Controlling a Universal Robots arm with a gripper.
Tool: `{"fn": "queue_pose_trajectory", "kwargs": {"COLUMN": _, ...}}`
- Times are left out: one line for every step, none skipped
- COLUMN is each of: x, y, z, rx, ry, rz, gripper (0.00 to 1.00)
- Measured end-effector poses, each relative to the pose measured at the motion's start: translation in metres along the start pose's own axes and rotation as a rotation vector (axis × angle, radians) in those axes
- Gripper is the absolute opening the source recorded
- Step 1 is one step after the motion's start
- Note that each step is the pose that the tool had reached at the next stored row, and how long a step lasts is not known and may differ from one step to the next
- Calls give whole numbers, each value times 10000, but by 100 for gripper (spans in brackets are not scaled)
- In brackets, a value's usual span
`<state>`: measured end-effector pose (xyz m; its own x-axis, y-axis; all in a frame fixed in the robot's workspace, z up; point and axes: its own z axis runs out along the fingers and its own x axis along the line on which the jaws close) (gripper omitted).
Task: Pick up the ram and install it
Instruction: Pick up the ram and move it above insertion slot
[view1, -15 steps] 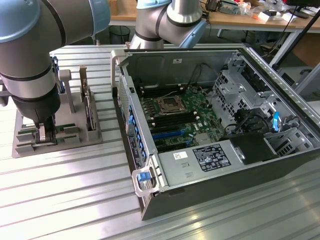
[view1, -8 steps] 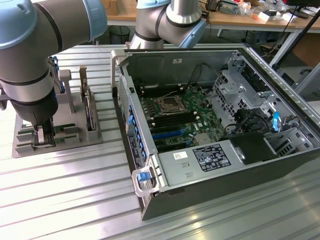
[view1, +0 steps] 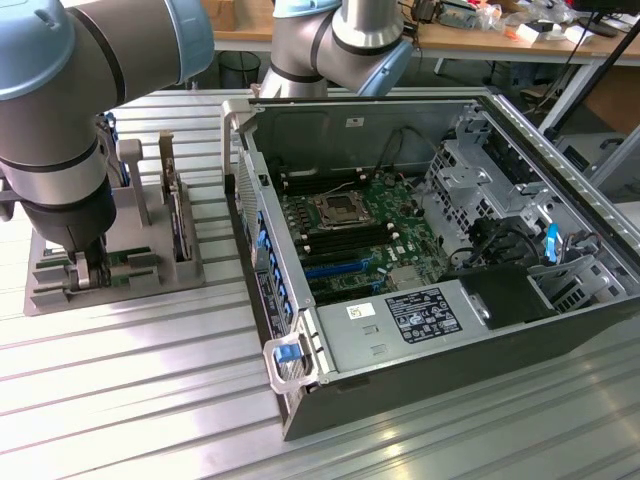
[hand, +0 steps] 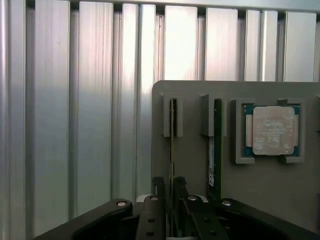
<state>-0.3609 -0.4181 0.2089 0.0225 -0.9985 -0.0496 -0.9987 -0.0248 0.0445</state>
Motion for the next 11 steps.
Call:
{"fn": "queue_pose_trajectory", "kwargs": {"x": 0, "y": 0, "z": 0, "rx": 0, "ry": 1, "rz": 0, "gripper": 12}}
{"fn": "queue_pose_trajectory", "kwargs": {"x": 0, "y": 0, "z": 0, "rx": 0, "ry": 0, "rz": 0, "gripper": 12}}
{"fn": "queue_pose_trajectory", "kwargs": {"x": 0, "y": 0, "z": 0, "rx": 0, "ry": 1, "rz": 0, "gripper": 12}}
{"fn": "queue_pose_trajectory", "kwargs": {"x": 0, "y": 0, "z": 0, "rx": 0, "ry": 0, "rz": 1, "gripper": 12}}
{"fn": "queue_pose_trajectory", "kwargs": {"x": 0, "y": 0, "z": 0, "rx": 0, "ry": 1, "rz": 0, "gripper": 12}}
{"fn": "queue_pose_trajectory", "kwargs": {"x": 0, "y": 0, "z": 0, "rx": 0, "ry": 1, "rz": 0, "gripper": 12}}
{"fn": "queue_pose_trajectory", "kwargs": {"x": 0, "y": 0, "z": 0, "rx": 0, "ry": 0, "rz": 0, "gripper": 12}}
{"fn": "queue_pose_trajectory", "kwargs": {"x": 0, "y": 0, "z": 0, "rx": 0, "ry": 0, "rz": 1, "gripper": 12}}
{"fn": "queue_pose_trajectory", "kwargs": {"x": 0, "y": 0, "z": 0, "rx": 0, "ry": 0, "rz": 1, "gripper": 12}}
{"fn": "queue_pose_trajectory", "kwargs": {"x": 1, "y": 0, "z": 0, "rx": 0, "ry": 0, "rz": 0, "gripper": 12}}
{"fn": "queue_pose_trajectory", "kwargs": {"x": 1, "y": 0, "z": 0, "rx": 0, "ry": 0, "rz": 0, "gripper": 12}}
